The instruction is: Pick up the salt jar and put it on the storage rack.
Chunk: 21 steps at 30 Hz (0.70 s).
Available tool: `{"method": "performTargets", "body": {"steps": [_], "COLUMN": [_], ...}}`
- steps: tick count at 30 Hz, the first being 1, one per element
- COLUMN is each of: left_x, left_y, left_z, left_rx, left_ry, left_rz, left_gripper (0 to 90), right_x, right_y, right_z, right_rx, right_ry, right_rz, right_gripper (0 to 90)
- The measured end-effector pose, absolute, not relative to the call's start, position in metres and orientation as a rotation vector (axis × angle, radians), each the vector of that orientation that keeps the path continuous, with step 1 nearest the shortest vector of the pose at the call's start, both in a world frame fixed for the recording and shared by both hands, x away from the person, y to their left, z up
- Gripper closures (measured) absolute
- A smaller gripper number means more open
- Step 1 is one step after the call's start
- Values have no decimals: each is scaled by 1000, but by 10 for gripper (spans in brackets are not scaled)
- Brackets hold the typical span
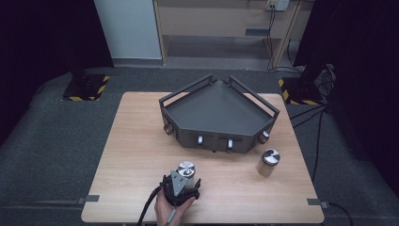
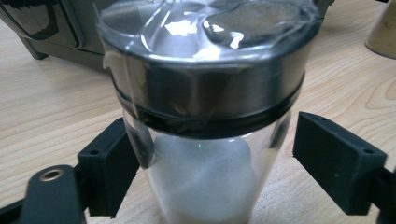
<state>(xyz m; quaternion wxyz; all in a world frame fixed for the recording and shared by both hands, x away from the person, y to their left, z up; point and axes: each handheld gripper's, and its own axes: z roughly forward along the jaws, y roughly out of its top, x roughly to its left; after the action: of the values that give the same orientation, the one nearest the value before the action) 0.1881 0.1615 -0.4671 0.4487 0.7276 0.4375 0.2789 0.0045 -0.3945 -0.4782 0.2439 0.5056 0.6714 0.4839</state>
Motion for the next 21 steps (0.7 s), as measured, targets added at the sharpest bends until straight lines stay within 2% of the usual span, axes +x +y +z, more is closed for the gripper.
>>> {"method": "performTargets", "body": {"steps": [10, 12, 21], "left_x": [190, 190, 190], "left_y": [164, 165, 167], "left_z": [-471, -473, -475], "left_rx": [1789, 1787, 1772], "left_ry": [1082, 1076, 1074], "left_rz": [706, 710, 698], "left_gripper": [241, 286, 297], "right_x": [5, 5, 5], "right_y": [-394, -394, -394], "right_z": [-478, -478, -478], "right_rx": [1376, 1377, 1379], "right_ry": [1841, 1843, 1843], "right_rz": [1323, 1322, 1322], "right_gripper": [91, 91, 91]}}
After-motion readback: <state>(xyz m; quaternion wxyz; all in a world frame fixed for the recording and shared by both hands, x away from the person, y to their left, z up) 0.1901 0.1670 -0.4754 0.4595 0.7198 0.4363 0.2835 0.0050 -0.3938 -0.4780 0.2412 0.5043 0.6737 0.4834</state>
